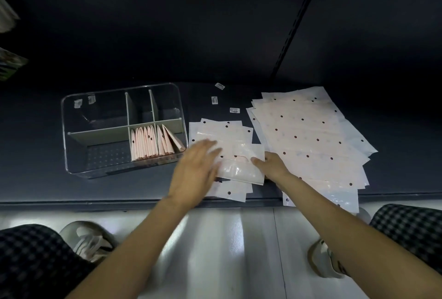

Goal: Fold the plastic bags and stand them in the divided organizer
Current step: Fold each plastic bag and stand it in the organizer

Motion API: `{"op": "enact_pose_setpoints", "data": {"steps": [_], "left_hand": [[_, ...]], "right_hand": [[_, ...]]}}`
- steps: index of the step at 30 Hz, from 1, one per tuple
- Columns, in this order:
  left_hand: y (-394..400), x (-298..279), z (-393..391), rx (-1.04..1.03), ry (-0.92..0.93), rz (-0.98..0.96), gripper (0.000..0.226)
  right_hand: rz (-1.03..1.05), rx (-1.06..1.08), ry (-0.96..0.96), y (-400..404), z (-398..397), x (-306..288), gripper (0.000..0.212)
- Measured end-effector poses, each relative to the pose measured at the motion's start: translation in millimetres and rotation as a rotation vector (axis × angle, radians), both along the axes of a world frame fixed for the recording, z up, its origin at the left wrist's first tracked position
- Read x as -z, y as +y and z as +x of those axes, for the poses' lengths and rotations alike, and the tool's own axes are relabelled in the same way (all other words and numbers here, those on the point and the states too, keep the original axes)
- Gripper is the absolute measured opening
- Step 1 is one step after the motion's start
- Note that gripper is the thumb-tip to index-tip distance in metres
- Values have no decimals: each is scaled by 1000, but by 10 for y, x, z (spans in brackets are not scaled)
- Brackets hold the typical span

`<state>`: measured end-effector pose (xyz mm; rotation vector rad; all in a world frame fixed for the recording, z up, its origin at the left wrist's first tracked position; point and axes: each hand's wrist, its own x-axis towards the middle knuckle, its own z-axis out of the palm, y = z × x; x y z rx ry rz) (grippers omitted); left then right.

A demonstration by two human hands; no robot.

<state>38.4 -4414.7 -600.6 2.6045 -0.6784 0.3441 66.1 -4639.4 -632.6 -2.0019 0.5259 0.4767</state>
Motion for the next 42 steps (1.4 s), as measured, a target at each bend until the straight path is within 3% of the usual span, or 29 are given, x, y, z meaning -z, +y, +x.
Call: {"op": "enact_pose_setpoints", "data": {"steps": [3,6,15,17,19,22,24,26,34,38,42], "left_hand": [[-279,229,-230,170,207,188,55],[-309,527,-375,139,347,373,72],[-223,659,-353,75,436,583,80],[-215,659,-355,61,431,584,79],[-224,663,-363,53,427,575,79],[-235,680,-378,47,423,555,76],[-221,690,-375,49,427,534,73],[-194,695,-360,61,420,521,72],[11,685,-358,37,412,464,66],[13,664,-344,20,419,447,64],[-14,618,-337,0,410,423,62]], "right_hand": [[-61,-6,8,18,39,22,25],[-99,-4,25,36,65,41,19],[-202,53,8,74,9,17,15],[-480,74,-156,126,-129,-1,20],[-697,11,-450,233,-323,-11,27],[-729,-436,-735,431,-542,42,39],[-699,-759,-597,508,-669,110,50],[-708,-853,-421,431,-763,217,58],[-1003,-766,-612,-137,-974,191,57],[-920,-605,-792,-46,-784,105,13],[-816,-631,-777,118,-659,54,26]]}}
